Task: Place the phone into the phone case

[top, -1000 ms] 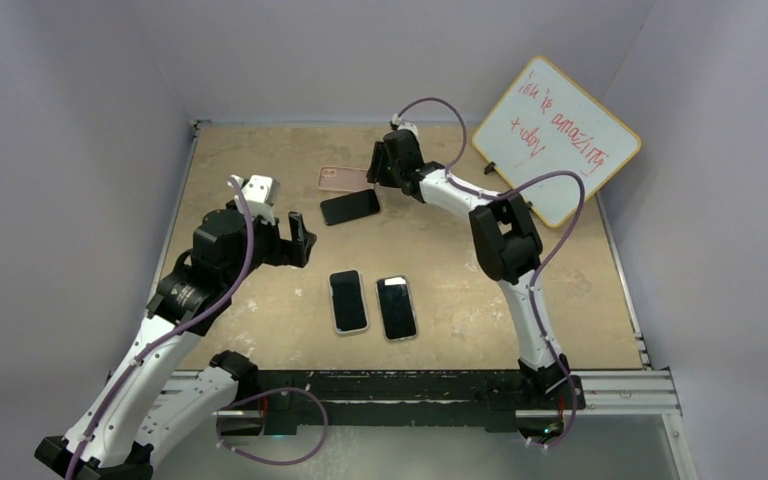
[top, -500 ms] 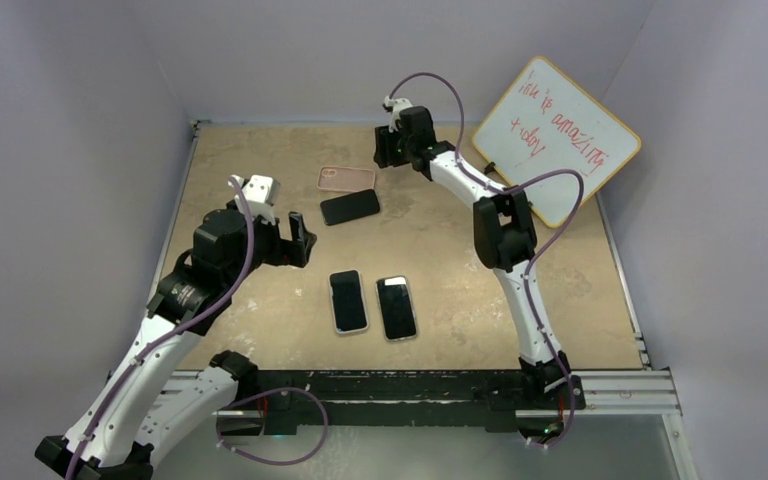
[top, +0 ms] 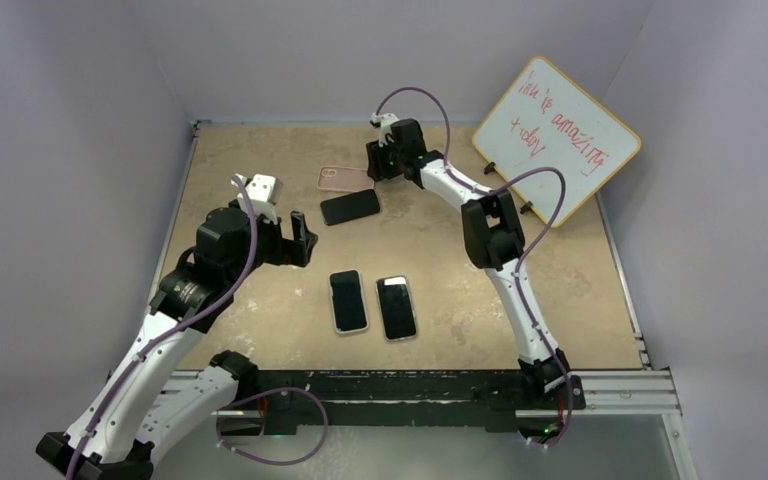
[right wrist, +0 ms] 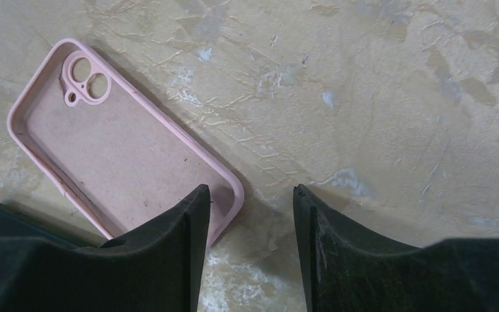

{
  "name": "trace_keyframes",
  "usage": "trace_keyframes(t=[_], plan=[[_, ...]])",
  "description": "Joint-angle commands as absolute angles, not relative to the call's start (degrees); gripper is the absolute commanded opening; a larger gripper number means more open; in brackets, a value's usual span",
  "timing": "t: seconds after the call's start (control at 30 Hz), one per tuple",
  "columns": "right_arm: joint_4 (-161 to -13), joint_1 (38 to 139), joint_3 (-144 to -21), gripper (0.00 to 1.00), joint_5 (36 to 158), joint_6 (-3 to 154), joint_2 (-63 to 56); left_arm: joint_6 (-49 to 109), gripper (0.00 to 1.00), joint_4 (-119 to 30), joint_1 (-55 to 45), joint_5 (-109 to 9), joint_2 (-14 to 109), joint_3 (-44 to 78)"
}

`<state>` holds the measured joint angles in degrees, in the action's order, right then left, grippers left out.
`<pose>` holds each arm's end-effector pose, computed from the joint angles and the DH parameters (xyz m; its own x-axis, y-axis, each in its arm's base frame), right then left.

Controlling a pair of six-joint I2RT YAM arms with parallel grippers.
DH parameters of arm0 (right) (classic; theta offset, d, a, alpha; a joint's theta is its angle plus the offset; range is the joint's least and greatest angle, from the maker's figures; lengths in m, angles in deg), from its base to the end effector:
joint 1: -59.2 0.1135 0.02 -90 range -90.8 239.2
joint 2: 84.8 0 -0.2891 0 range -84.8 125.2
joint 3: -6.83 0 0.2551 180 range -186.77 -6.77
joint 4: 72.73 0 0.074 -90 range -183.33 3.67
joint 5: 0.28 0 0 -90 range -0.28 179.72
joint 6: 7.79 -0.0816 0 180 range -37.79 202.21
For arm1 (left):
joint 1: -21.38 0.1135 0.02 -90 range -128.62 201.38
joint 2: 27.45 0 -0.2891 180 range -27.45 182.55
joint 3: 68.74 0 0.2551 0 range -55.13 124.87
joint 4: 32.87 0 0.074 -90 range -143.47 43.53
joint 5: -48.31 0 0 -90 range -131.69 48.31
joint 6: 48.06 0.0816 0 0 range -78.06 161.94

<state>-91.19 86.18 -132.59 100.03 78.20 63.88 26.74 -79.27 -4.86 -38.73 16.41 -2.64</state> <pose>0.5774 0.3103 0.1510 -0.4546 -0.1542 -0.8772 -0.5571 0.8177 0.1450 0.1719 -0.0800 0.3467 -0.4590 -0.0657 -0.8860 0.2891 0.9320 -0.2188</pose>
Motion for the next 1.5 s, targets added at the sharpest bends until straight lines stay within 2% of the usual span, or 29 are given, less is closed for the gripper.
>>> trace_keyframes(t=[0.0,0.13,0.33,0.57,0.7,0.97,1.27,1.47], plan=[[-91.74,86.54,-133.67,0.48,98.31,81.77,62.52,27.56,0.90,-77.92,-4.46,-38.49,16.14,-2.79],[-91.97,87.05,-132.60,0.36,96.77,84.52,61.87,27.58,0.90,-77.94,-4.46,-38.53,16.30,-2.83],[-93.68,90.08,-132.90,0.29,90.14,90.28,62.40,27.54,0.90,-77.93,-4.46,-38.28,16.17,-2.74],[-92.54,90.75,-130.95,0.00,86.71,87.99,60.02,27.50,0.90,-78.16,-4.46,-37.66,15.62,-2.74],[-90.83,90.30,-126.34,0.00,81.92,86.47,56.06,27.44,0.90,-78.20,-4.46,-37.47,15.24,-2.75],[-88.89,89.81,-109.63,0.00,71.96,79.29,42.81,27.35,0.90,-78.47,-4.46,-37.30,14.59,-2.75],[-94.51,89.79,-93.15,0.00,63.28,65.14,31.82,27.27,0.90,-78.55,-4.46,-36.78,14.02,-2.79],[-99.66,89.81,-86.98,0.00,59.05,59.75,27.50,27.17,0.90,-78.73,-4.46,-36.08,13.77,-2.84]])
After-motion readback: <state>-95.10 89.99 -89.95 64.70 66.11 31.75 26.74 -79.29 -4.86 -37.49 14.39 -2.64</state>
